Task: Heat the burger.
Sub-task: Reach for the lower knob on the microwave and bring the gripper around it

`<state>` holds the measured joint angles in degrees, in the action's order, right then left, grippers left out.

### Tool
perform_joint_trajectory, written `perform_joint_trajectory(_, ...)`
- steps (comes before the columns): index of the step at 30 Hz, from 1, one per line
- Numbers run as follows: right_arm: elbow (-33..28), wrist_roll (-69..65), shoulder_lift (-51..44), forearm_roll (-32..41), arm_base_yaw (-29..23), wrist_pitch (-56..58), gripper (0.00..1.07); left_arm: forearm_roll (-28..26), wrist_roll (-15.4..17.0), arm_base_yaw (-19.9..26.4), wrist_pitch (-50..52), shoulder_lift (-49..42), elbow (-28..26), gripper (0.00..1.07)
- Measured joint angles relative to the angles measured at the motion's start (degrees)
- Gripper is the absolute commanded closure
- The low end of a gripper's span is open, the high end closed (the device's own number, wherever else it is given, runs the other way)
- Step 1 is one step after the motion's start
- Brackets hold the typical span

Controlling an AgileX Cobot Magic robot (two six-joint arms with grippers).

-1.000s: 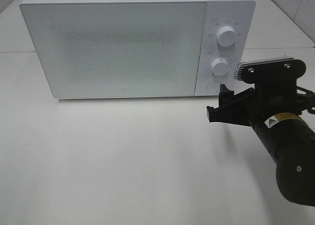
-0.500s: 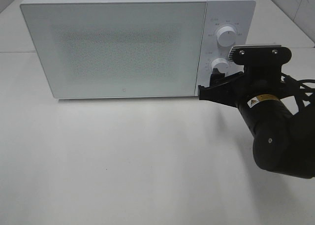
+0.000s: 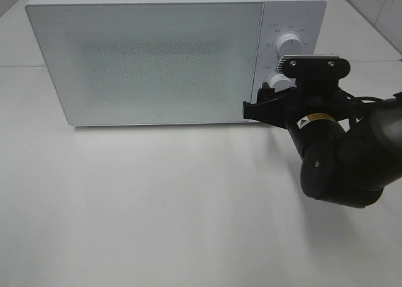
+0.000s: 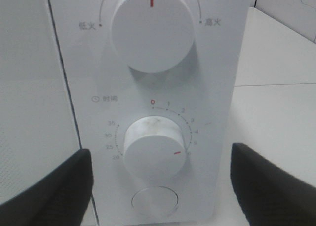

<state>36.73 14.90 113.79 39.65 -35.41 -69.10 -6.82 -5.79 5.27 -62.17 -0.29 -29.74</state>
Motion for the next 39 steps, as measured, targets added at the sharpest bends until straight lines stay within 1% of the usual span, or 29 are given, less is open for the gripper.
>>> perform_joint_trajectory(14, 3.6, -0.1, 3.3, -1.3, 1.0, -0.2, 0.31, 0.0, 0.0, 0.0, 0.0, 0.0, 0.0, 0.07)
perform_joint_trajectory(20, 5.4, -0.2, 4.5, -1.4, 2.2, -0.2, 0.31, 0.0, 0.0, 0.0, 0.0, 0.0, 0.0, 0.07)
perform_joint_trajectory(32, 6.0, -0.2, 4.5, -1.8, 2.3, -0.2, 0.31, 0.0, 0.0, 0.0, 0.0, 0.0, 0.0, 0.07)
perform_joint_trajectory(39, 6.0, -0.2, 5.5, -3.3, 3.0, 0.2, 0.31, 0.0, 0.0, 0.0, 0.0, 0.0, 0.0, 0.07)
